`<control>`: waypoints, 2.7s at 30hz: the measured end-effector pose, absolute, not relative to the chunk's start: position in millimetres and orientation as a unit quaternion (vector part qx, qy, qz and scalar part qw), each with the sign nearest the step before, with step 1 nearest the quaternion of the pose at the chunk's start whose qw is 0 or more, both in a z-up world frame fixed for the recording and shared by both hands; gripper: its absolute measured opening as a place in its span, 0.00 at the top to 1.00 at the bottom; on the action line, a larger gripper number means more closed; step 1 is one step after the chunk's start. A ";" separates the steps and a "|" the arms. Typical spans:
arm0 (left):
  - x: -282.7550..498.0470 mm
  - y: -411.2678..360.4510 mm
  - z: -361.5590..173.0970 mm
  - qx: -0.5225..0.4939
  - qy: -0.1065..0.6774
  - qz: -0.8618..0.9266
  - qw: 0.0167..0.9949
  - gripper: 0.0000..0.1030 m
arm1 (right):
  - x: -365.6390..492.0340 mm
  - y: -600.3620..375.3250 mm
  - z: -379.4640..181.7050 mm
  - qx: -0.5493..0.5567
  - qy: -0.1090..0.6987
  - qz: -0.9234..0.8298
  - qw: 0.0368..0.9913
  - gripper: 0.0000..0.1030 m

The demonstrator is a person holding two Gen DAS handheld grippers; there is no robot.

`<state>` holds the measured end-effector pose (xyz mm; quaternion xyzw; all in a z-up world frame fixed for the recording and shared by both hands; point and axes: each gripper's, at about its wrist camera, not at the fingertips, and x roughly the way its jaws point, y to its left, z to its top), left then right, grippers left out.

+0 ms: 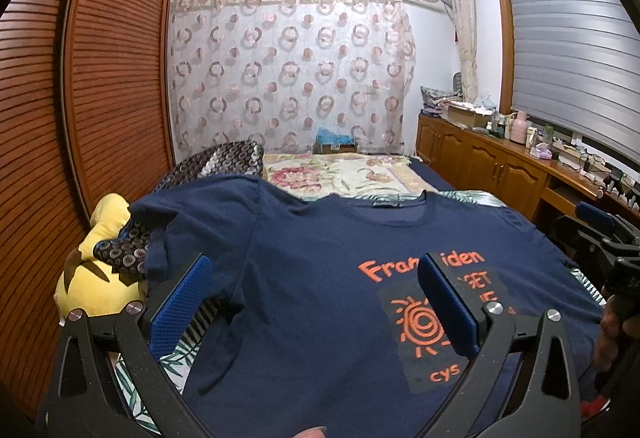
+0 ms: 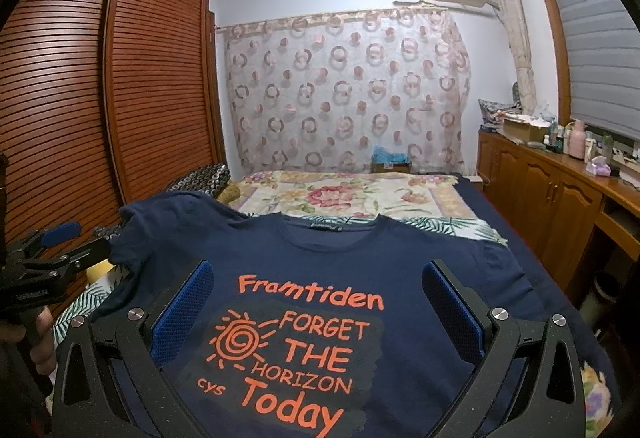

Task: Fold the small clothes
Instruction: 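Grasp the side edge of the navy T-shirt with the left tool, then fold the gripped side inward over the shirt body and open the left tool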

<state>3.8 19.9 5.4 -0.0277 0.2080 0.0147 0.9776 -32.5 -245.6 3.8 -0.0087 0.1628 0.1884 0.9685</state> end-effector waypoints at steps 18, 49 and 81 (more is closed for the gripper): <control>16.7 88.0 -32.2 -0.046 0.254 0.041 0.965 0.00 | -7.4 -228.8 3.4 -0.039 0.190 0.235 0.952 0.00; 108.3 199.7 -47.9 -0.095 0.336 0.019 0.937 0.44 | 34.5 -196.4 -4.2 -0.101 0.226 0.297 0.922 0.00; 116.6 86.8 32.5 -0.033 0.281 -0.141 0.949 0.92 | 26.6 -232.2 1.8 -0.045 0.225 0.255 0.939 0.00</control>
